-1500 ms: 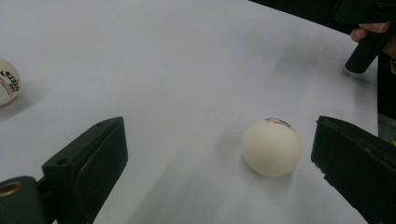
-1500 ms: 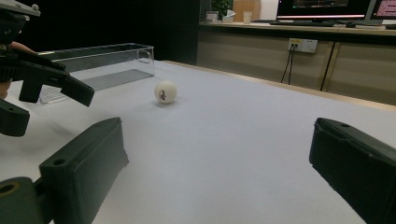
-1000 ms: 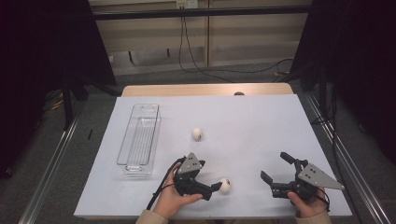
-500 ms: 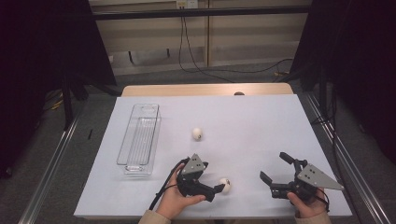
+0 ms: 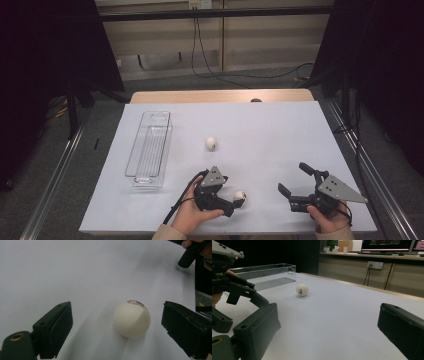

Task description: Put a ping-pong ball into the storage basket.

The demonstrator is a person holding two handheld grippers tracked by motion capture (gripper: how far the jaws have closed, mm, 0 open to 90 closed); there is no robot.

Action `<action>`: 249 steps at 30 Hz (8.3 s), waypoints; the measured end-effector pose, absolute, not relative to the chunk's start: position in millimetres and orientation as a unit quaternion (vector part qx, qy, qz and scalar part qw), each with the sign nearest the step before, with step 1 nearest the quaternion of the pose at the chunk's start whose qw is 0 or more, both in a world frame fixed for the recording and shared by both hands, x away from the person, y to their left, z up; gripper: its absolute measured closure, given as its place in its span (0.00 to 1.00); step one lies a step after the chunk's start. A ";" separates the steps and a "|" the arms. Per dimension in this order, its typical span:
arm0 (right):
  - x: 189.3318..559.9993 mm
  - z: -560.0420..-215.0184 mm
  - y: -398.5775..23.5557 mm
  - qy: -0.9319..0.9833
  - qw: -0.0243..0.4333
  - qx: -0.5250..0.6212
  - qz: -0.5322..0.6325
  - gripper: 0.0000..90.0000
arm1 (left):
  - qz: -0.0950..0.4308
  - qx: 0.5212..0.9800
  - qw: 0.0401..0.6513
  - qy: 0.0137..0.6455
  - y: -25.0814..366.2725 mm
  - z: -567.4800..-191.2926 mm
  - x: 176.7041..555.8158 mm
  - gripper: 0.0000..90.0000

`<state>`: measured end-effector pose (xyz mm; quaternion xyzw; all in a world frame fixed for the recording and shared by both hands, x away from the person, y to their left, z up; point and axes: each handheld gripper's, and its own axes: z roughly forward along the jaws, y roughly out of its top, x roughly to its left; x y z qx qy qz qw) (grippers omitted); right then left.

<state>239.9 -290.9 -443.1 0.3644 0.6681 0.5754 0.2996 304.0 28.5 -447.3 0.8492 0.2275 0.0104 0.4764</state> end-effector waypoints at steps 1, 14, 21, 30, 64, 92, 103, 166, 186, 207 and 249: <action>239.9 -443.1 -291.0 0.668 0.300 0.364 0.576 0.03 | 0.011 0.849 0.476 0.227 28.4 -447.4 304.2 0.12; 240.5 -443.2 -290.6 0.670 0.298 0.361 0.576 0.03 | 0.007 0.858 0.466 0.214 26.5 -448.2 303.8 0.18; 241.5 -443.3 -290.3 0.671 0.298 0.360 0.575 0.03 | 0.010 0.862 0.462 0.208 27.2 -447.3 303.3 0.20; 242.5 -443.0 -288.9 0.670 0.297 0.361 0.577 0.03 | 0.002 0.863 0.462 0.205 25.1 -448.5 303.1 0.22; 242.3 -443.2 -290.2 0.669 0.296 0.363 0.577 0.03 | 0.002 0.871 0.450 0.195 19.8 -449.0 301.6 0.28; 242.2 -443.0 -289.5 0.673 0.296 0.361 0.574 0.03 | -0.006 0.878 0.437 0.193 15.0 -450.3 300.5 0.34; 242.1 -443.0 -288.8 0.674 0.296 0.359 0.574 0.03 | -0.010 0.885 0.425 0.188 11.6 -452.3 302.4 0.38; 241.5 -442.7 -289.0 0.675 0.299 0.358 0.572 0.03 | -0.009 0.881 0.428 0.204 15.3 -446.7 311.0 0.57; 241.3 -442.8 -288.2 0.676 0.299 0.357 0.572 0.03 | -0.009 0.870 0.437 0.227 30.3 -438.8 316.9 0.57; 241.4 -442.8 -287.5 0.676 0.298 0.358 0.571 0.03 | -0.009 0.863 0.440 0.249 44.5 -429.0 324.2 0.57; 240.3 -440.9 -289.3 0.674 0.296 0.362 0.571 0.03 | 0.007 0.847 0.449 0.283 74.5 -410.3 332.4 0.57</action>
